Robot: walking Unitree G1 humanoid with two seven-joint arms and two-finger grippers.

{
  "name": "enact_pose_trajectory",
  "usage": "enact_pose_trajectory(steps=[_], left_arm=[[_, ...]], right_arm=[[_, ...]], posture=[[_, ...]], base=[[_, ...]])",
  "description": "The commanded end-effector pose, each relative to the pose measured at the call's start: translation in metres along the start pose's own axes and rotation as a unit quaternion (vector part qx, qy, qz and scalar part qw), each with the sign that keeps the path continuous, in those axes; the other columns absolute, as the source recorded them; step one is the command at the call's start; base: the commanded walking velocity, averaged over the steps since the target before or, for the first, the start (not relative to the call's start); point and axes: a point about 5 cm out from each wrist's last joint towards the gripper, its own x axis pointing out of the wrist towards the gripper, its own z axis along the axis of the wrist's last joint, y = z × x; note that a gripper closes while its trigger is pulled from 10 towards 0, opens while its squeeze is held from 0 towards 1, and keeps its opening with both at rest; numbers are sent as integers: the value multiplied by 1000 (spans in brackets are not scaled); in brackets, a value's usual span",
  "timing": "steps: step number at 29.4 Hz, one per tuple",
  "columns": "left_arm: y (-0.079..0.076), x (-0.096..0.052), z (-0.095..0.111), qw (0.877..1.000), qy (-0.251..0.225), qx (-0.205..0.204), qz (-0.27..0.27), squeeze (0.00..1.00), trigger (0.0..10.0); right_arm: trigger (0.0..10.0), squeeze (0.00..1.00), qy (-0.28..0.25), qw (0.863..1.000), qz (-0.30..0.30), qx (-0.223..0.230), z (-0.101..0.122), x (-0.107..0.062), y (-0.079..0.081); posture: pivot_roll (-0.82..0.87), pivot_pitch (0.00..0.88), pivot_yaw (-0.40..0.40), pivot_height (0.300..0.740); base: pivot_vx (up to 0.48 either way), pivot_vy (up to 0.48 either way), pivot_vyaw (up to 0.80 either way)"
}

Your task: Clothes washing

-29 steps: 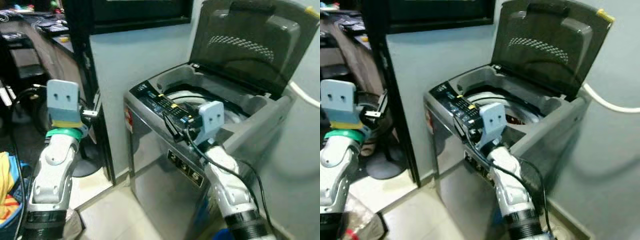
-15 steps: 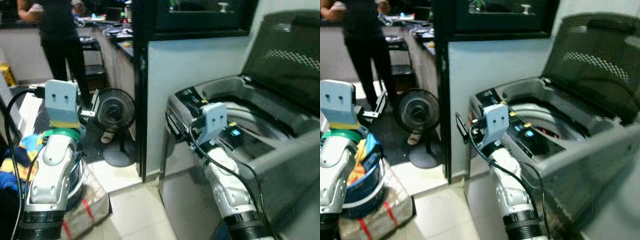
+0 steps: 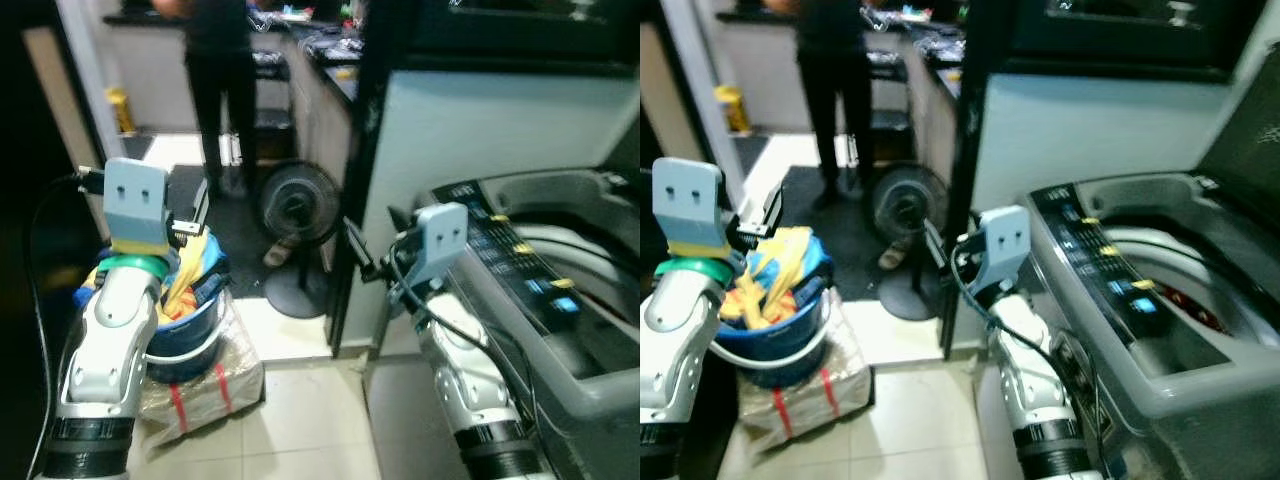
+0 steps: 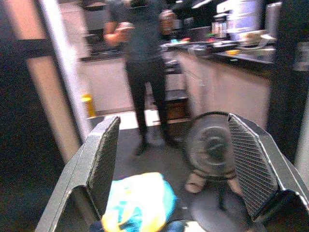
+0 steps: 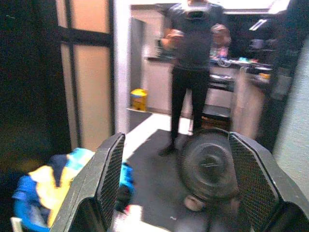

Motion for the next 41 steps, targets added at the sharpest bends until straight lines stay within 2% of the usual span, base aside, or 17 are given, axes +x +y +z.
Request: enact_pose_trajectory(steps=[1, 10, 21, 27, 35, 41], left_arm=[[-6, -1, 0, 1000, -3, 4, -7, 0, 10000], [-6, 0, 0, 1000, -4, 4, -9, 0, 10000], [-7, 1, 1, 1000, -5, 6, -10, 0, 10000], [-6, 1, 1, 1000, -5, 6, -10, 0, 10000], [-6, 1, 1, 1000, -5, 6, -10, 0, 10000], [-7, 1, 0, 1000, -4, 5, -11, 0, 10000]], right_arm=[[10000, 0, 3, 1000, -5, 2, -2, -5, -2], [10000, 0, 7, 1000, -4, -6, -4, -5, 0], [10000, 0, 6, 1000, -4, -5, -4, -4, 1], [10000, 0, 8, 1000, 4, -2, -5, -4, 3], [10000, 0, 9, 1000, 8, -3, -6, -5, 5], [10000, 0, 11, 1000, 1, 1, -7, -5, 4]], posture=[[35, 0, -13, 740], [37, 0, -11, 740], [35, 0, -8, 740], [36, 0, -10, 740], [36, 0, -10, 740], [35, 0, -11, 740]], base=[[480, 0, 0], [480, 0, 0], [480, 0, 786], [480, 0, 0], [480, 0, 763], [480, 0, 0]])
